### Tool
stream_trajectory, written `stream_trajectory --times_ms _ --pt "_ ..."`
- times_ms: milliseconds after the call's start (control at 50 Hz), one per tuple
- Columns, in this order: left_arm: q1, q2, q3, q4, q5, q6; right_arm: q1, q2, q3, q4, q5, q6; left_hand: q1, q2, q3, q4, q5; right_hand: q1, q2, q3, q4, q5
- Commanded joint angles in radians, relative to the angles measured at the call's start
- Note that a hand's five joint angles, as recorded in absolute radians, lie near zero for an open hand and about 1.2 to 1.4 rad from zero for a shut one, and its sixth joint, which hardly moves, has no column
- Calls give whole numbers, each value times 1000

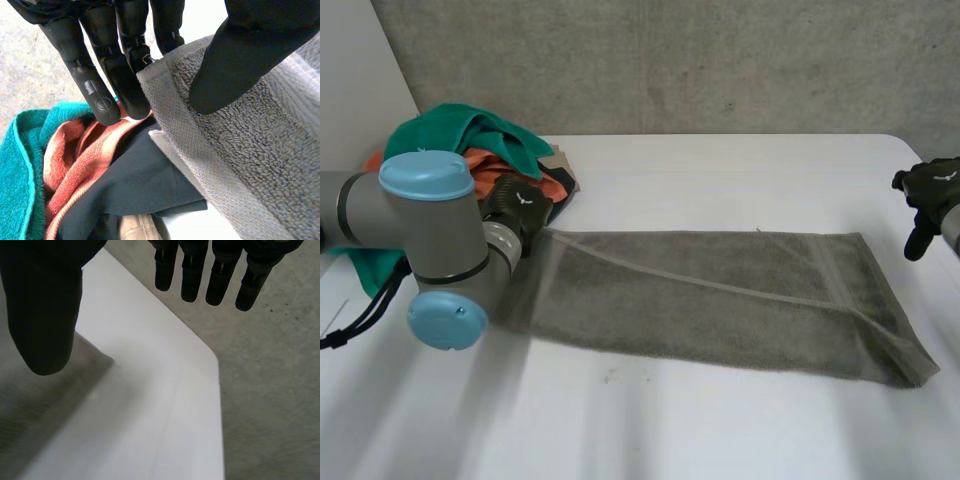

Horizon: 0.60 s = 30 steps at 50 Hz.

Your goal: Fold the laundry.

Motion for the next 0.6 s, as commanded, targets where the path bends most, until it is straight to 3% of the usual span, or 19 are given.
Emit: stream_trajectory --times_ms 20,60,140,420,500,520,540,600 --pt "-4 53 -62 0 5 0 -4 -116 23 319 -96 54 258 197 200 192 226 -3 -2 4 9 28" --pt "-2 66 -84 0 8 0 -8 -129 66 387 -116 55 258 197 200 192 226 3 4 10 15 34" --pt "-1 80 -111 0 8 -1 -8 -172 162 366 -122 46 258 197 200 192 226 0 1 7 12 31" --pt "3 110 -164 5 10 -1 -7 -178 394 71 -56 -8 258 197 200 192 226 53 54 60 65 83" --pt "4 110 -168 5 10 -1 -7 -118 393 54 -10 -21 258 197 200 192 226 533 534 539 545 563" --pt "7 110 -170 5 10 -1 -7 -94 380 54 -2 -37 258 197 200 192 226 959 960 966 971 989" --pt "7 108 -170 5 10 -1 -7 -86 374 54 4 -47 258 197 200 192 226 1064 1065 1071 1076 1094" --pt "12 105 -164 11 11 -1 -7 -66 331 56 15 -84 258 197 200 192 226 1065 1066 1072 1077 1095"
